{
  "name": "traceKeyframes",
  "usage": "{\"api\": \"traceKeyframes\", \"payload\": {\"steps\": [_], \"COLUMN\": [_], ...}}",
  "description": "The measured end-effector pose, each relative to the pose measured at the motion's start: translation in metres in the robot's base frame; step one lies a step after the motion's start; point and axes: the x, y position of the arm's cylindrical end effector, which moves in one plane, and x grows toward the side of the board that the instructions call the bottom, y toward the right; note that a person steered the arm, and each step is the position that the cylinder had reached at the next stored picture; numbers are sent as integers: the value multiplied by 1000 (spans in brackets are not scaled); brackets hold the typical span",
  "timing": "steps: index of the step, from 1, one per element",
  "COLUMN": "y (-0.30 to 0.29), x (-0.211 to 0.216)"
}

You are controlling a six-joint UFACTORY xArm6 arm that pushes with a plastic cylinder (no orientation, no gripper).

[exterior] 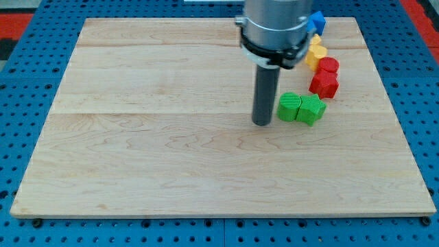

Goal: Push the green circle along the green star bottom right to the red star

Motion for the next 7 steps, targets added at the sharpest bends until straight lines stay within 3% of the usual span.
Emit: {"api": "traceKeyframes", "payload": {"steps": [1,7], "y": [24,-28], "x": [1,-24]}}
